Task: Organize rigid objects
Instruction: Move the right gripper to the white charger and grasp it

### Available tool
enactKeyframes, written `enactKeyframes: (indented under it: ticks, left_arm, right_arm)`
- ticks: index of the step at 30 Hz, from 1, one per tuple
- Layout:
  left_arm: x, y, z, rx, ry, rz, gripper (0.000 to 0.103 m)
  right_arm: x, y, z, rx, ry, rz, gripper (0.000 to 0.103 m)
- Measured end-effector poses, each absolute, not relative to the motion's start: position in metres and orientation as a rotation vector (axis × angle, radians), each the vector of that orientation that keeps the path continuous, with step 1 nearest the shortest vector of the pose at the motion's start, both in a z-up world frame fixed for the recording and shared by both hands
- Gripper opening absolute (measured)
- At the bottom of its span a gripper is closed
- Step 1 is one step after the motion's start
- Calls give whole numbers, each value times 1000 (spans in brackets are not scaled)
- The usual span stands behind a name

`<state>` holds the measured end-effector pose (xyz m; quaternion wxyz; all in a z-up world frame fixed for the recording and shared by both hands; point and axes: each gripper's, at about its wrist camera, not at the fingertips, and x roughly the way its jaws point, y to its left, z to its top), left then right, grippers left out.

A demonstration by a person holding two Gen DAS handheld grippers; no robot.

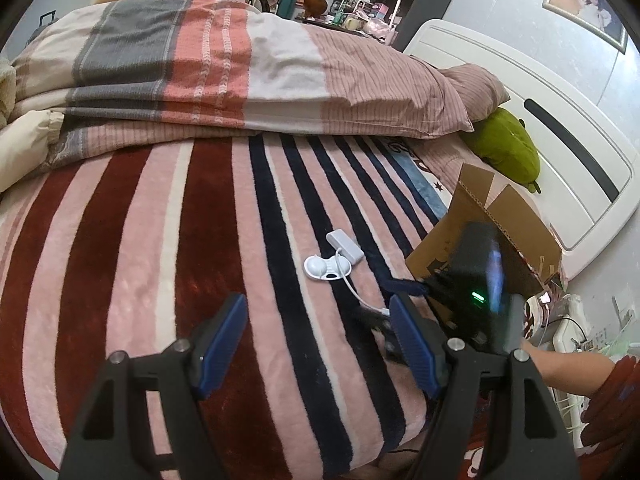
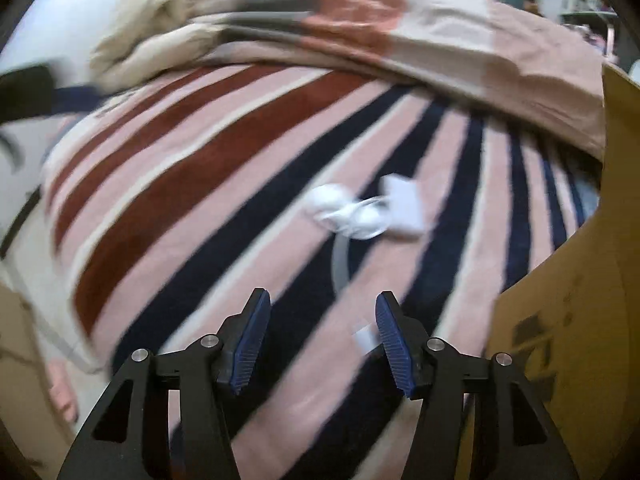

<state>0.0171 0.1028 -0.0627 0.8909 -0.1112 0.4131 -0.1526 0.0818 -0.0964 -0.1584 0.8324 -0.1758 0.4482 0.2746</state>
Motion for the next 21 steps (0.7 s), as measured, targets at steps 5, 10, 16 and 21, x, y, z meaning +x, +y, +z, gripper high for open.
enactKeyframes:
  ticks: [5, 10, 16, 21]
  left_arm:
    - [18, 104, -65, -235, 862, -316, 70]
    - [20, 103, -66, -239, 863, -323, 70]
    - [23, 100, -71, -233, 882, -331, 70]
    - [23, 102, -73, -239, 886, -325, 70]
  right_arm:
    - [102, -97, -177, -343, 977, 592, 15]
    - [77, -93, -170, -312, 1035, 747, 0]
    - [29, -85, -172, -318, 1106, 949, 0]
    - [19, -90, -159, -362, 1051, 906, 5]
